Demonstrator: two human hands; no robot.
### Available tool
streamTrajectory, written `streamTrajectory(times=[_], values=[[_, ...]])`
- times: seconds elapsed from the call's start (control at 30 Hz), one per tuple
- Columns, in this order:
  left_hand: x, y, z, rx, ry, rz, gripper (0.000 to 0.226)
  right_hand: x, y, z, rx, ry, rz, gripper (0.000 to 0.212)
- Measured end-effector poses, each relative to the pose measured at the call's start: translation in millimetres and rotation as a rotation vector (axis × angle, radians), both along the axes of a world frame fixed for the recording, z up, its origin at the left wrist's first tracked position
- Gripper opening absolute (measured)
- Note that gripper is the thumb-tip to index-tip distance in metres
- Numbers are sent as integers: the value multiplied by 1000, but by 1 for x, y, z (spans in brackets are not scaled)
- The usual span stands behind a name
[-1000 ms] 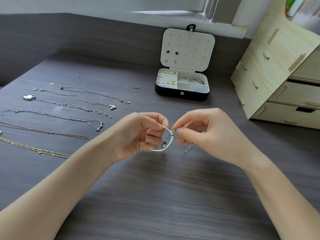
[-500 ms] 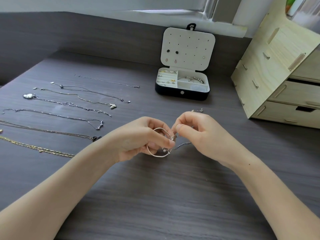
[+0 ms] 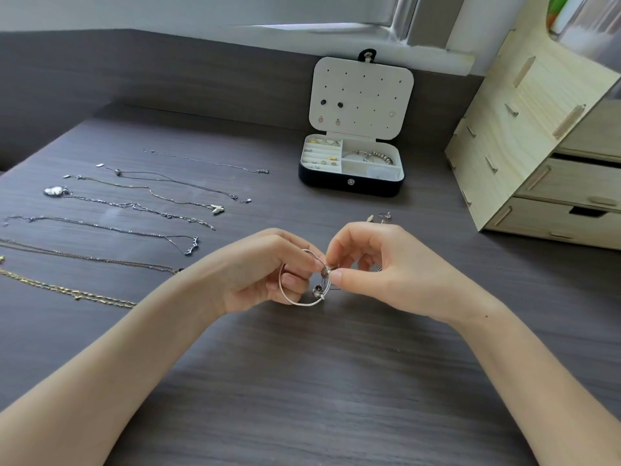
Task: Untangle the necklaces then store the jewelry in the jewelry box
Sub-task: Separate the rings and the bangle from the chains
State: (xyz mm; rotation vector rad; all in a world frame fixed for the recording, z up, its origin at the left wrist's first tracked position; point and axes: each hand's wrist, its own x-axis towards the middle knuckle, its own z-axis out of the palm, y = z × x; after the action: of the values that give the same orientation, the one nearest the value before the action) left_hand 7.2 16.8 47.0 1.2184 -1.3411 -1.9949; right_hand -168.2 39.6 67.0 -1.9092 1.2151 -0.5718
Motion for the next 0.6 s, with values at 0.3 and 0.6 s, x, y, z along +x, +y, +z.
streamTrajectory(times=[0.3,0.6], values=[[3,-2,-3,-2,11,-59,16,2,2,0,-13,28,4,8],[2,-3,-5,30,40,-50,26,6,5,-6,-171,96,-65,8]])
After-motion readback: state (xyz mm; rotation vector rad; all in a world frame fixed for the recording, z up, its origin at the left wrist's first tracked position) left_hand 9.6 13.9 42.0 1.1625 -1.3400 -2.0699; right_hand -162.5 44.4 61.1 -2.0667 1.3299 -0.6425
